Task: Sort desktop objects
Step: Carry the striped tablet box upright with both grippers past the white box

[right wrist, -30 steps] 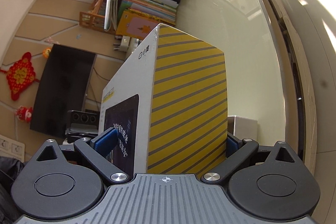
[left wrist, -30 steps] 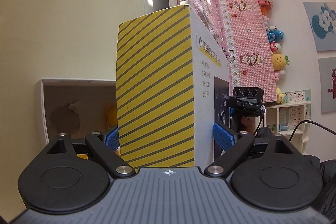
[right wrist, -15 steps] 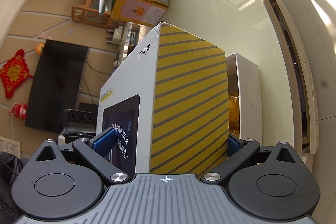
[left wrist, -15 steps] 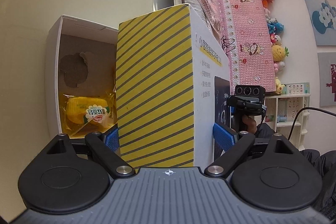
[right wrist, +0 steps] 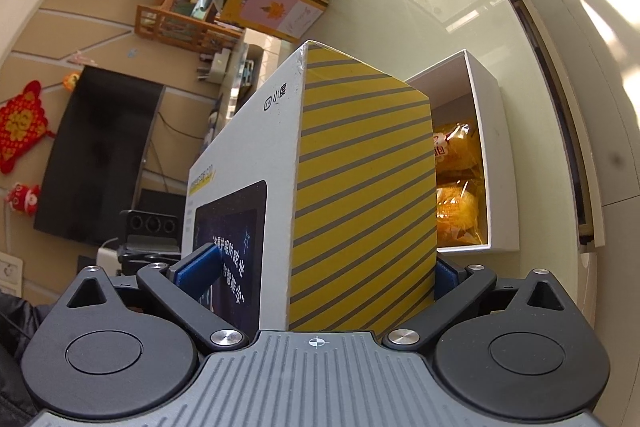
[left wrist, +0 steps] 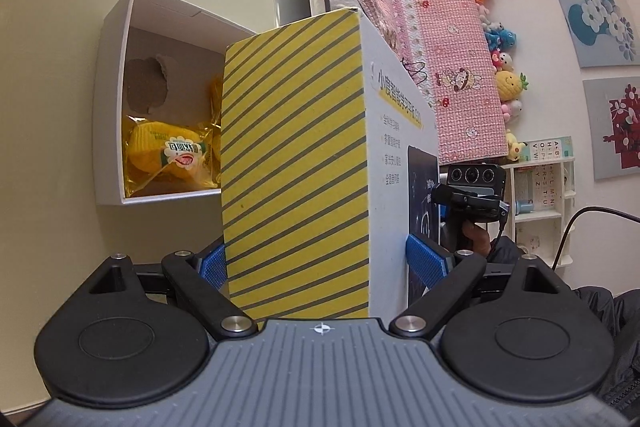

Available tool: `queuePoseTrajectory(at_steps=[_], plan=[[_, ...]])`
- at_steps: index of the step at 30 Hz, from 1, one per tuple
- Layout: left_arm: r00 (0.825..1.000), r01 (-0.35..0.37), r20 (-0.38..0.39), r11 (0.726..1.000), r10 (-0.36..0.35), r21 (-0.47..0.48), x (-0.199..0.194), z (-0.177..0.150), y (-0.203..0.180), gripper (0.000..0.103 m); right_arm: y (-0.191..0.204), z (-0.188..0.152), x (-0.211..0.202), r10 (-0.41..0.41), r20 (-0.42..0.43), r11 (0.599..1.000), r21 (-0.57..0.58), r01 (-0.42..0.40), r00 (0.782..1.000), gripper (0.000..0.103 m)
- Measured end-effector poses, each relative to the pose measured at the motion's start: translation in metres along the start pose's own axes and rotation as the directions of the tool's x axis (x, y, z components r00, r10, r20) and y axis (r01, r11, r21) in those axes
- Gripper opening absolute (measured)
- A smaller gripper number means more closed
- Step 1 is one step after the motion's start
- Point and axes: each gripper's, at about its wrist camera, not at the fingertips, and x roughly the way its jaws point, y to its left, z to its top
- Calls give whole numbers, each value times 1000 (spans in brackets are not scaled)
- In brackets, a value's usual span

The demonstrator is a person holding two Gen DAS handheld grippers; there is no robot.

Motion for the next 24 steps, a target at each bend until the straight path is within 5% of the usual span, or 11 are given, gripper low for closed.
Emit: queuePoseTrajectory(at_steps=[11,24], plan=[[997,37,71,999,-38,18,-9,-67,-13,103,32,-34,-23,-25,-15,996,-90,24,1000,103],[999,10,51,999,-12,49,1,-92,-44,103,37,-71,-54,-18,18,996,-84,20,1000,103]])
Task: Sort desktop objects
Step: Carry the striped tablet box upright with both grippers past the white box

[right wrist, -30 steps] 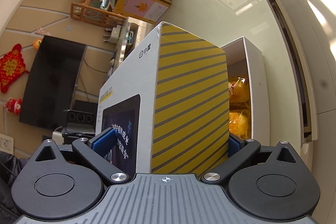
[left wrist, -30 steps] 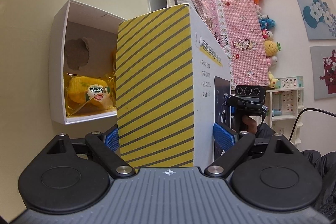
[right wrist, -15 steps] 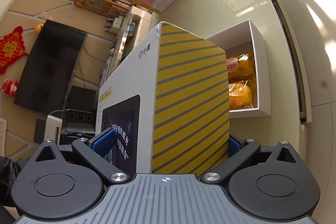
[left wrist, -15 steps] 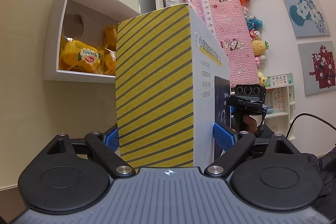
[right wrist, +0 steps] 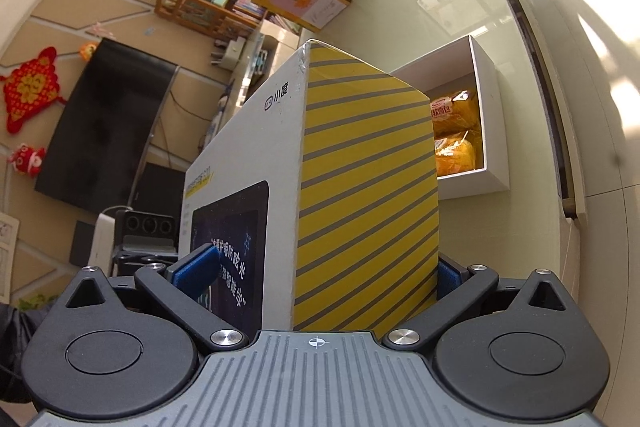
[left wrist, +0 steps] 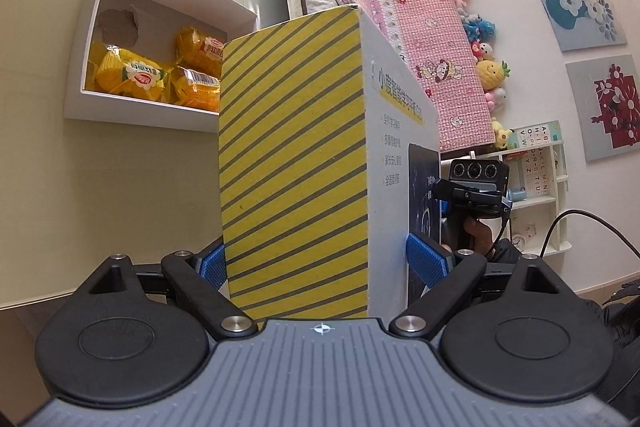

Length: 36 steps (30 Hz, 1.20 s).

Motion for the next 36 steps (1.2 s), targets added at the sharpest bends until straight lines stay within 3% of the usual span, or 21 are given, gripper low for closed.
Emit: queuePoseTrajectory(at_steps=[12,36], plan=[[999,34,4,999,-34,-20,6,-19,0,103,13,-14,-10,-40,-11,999,7,41,999,103],[998,50,-23,996,-51,-69,-4,-12,29,103,19,-13,16,-66,-43,998,17,67,997,103]])
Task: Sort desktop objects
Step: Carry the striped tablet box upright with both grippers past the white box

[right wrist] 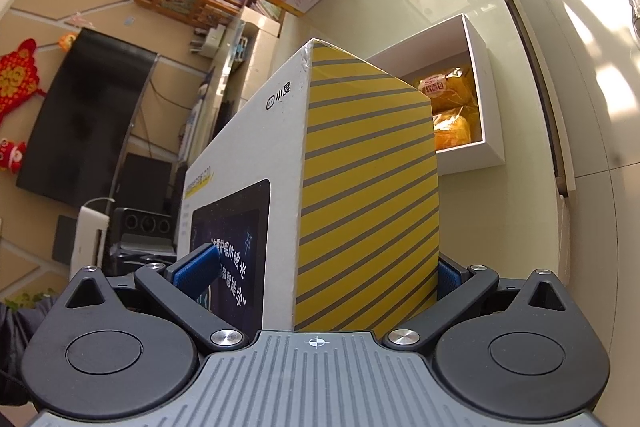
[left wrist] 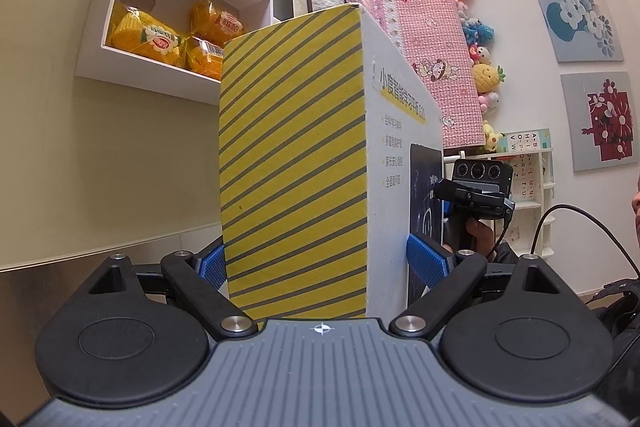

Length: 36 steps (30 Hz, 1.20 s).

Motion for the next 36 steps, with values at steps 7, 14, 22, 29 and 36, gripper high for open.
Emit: queuePoseTrajectory(at_steps=[7,14,22,29,36], plan=[[1000,4,-26,1000,-4,-20,3,-12,5,103,-2,-12,0,-3,-24,1000,16,3,1000,103],[999,18,-40,997,-21,-71,13,-33,19,103,-9,-34,-1,-22,-52,998,53,25,998,103],[999,25,-34,996,-28,-85,13,-31,29,103,-10,-31,4,-27,-62,998,52,31,998,103],[998,28,-55,996,-33,-90,17,-22,33,103,-12,-28,4,-33,-68,997,61,37,997,103],[996,40,-78,993,-49,-111,26,-21,38,103,-18,-31,-1,-50,-78,995,82,56,996,103]])
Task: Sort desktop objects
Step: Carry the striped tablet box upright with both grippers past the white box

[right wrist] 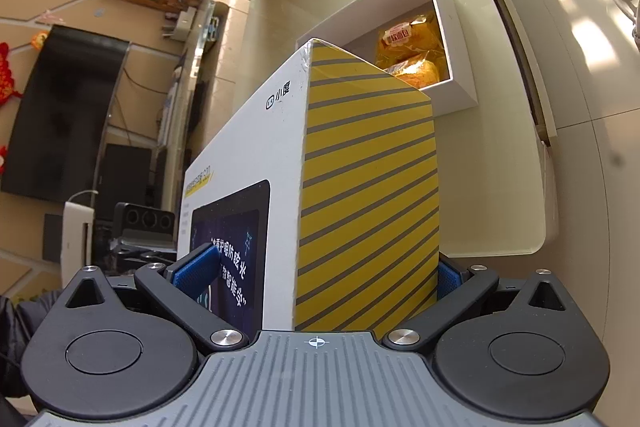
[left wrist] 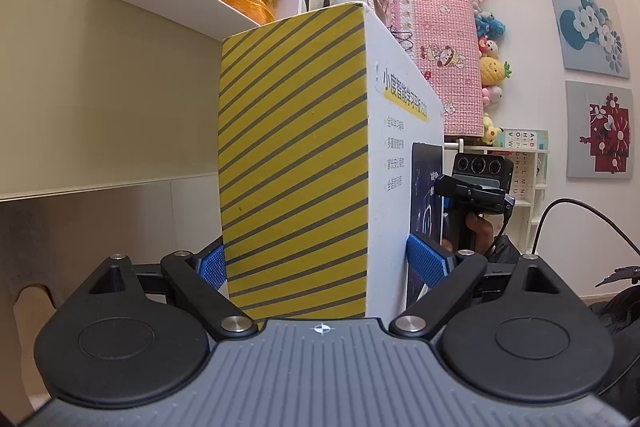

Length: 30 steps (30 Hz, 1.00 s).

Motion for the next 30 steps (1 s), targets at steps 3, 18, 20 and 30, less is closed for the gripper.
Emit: queuePoseTrajectory(at_steps=[3,18,20,30], plan=[[1000,2,-5,1000,-2,-4,2,4,1,103,-1,2,0,-3,2,1000,10,3,1000,103],[998,-33,52,999,31,38,-11,68,-1,103,-13,64,23,39,61,999,-31,-37,997,103],[997,-42,61,998,39,46,-13,80,0,103,-15,76,28,48,64,998,-40,-46,997,103],[994,-81,82,993,73,91,-15,149,9,103,-36,145,60,91,86,993,-81,-84,992,103]])
